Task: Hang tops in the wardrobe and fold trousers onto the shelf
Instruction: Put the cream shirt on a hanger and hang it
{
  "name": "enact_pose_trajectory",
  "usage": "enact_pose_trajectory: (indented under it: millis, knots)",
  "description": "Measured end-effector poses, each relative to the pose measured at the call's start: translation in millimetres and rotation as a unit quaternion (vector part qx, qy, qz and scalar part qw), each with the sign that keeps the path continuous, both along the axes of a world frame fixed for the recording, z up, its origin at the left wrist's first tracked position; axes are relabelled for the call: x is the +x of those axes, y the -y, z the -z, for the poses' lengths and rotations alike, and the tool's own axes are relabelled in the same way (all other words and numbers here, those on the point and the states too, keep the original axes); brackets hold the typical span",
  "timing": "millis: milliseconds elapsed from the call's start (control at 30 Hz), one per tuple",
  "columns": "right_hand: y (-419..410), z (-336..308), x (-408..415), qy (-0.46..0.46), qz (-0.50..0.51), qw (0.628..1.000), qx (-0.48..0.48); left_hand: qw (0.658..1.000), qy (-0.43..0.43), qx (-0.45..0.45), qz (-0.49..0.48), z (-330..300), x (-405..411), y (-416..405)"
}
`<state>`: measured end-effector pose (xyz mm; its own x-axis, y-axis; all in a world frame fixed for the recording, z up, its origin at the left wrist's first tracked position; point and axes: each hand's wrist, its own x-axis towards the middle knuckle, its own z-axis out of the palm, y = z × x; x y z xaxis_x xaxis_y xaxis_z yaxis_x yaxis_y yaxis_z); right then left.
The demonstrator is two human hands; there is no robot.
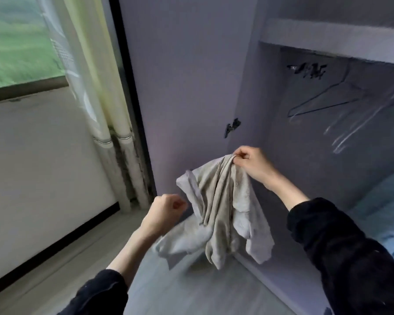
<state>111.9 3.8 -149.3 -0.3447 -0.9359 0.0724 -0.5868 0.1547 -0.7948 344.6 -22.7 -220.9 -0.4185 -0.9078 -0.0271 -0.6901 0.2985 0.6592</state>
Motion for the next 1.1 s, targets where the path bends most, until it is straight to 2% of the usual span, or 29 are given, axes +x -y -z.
enact_pose_trajectory:
  millis: [133,300,400,533,600,667,733,800,933,1100]
  knots:
    - [-21,-20,-30,0.019,0.000,1.000,0.004,0.993,-0.005,0.012,0.120,10,-58,-14]
    - [-42,-40,-52,0.074,0.056,0.996,0.000,0.985,0.015,0.013,0.171,18,-117,-19]
    - [-52,-47,-70,0.155,0.123,0.980,-0.001,0.980,-0.042,-0.022,0.196,18,-146,-22]
    - [-67,-52,-95,0.242,0.205,0.948,-0.021,0.969,-0.044,-0.048,0.238,11,-171,-12]
    - [-73,-49,-106,0.262,0.253,0.931,-0.036,0.967,-0.071,-0.029,0.244,8,-181,-4]
    - [-83,-43,-119,0.214,0.324,0.920,-0.054,0.968,-0.092,0.015,0.234,4,-189,5]
    - [-100,-35,-131,0.116,0.392,0.911,-0.052,0.966,-0.091,0.027,0.240,-3,-201,18]
    - [-124,-27,-141,0.067,0.431,0.899,-0.027,0.961,-0.098,0.033,0.256,-16,-214,28]
    - [-162,-12,-150,0.055,0.447,0.893,0.016,0.948,-0.152,0.051,0.276,-51,-237,42]
    - [-185,-16,-153,0.020,0.427,0.904,0.033,0.938,-0.170,-0.002,0.304,-84,-266,44]
